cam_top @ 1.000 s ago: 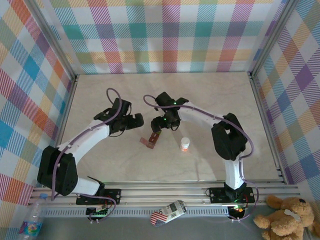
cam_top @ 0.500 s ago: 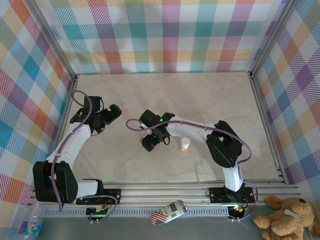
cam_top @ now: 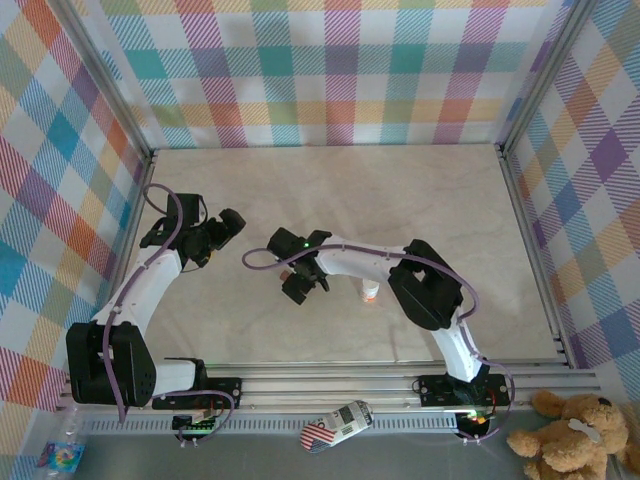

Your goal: Sort the pills into containers

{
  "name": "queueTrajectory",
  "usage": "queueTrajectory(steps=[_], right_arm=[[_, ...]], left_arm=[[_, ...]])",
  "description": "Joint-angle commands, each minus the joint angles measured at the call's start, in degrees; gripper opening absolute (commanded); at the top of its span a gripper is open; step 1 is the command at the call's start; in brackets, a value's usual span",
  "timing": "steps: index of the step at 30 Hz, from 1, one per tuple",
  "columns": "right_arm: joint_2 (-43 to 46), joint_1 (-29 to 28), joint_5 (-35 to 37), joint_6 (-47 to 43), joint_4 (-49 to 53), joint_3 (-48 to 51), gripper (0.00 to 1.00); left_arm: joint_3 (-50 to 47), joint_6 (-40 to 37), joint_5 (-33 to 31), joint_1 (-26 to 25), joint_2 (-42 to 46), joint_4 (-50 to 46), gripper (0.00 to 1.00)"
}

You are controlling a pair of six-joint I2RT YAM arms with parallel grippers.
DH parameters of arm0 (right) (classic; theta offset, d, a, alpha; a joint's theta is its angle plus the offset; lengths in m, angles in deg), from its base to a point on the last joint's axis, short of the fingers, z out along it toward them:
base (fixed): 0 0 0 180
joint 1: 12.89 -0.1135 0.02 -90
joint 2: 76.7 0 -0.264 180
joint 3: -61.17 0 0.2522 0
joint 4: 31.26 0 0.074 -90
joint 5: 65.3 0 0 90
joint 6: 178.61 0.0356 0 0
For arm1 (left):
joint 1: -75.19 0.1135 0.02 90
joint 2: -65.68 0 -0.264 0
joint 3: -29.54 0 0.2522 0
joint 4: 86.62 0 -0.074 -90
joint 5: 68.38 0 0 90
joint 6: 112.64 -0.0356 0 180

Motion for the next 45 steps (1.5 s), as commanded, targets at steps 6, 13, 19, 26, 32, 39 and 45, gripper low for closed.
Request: queueTrajectory(steps=[6, 13, 19, 26, 32, 39, 45], right_arm=[[-3.4, 1.3, 3.5, 2.4, 2.2, -4.9, 0.96], [-3.0, 4.4, 1.7, 6.0, 2.9, -6.1, 0.96], [-3.3, 7.2, -0.9, 9.6, 3.4, -7.7, 0.96], [-2.1, 10.4, -5.4, 12.8, 2.6, -8.6, 0.96], [-0.6, 13.5, -11.6, 15.3, 1.2, -9.5, 0.96], [-2.9, 17.4, -18.3, 17.0, 0.3, -12.4, 0.96], [-6.2, 19.4, -22.3, 17.7, 0.0, -14.4, 0.95]], left_arm=[[-1.7, 0.6, 1.8, 0.4, 0.9, 1.4, 1.0], [-2.1, 0.6, 2.4, 0.4, 1.0, 1.8, 1.0], [-2.5, 0.6, 2.8, 0.5, 0.9, 2.0, 1.0], [-2.8, 0.6, 3.4, 0.4, 0.7, 2.1, 1.0], [-3.2, 0.8, 4.6, 0.3, 0.6, 2.7, 1.0], [-3.9, 0.9, 5.6, 0.4, 0.8, 3.0, 1.0], [-4.3, 1.3, 6.2, 0.3, 0.7, 3.2, 1.0]])
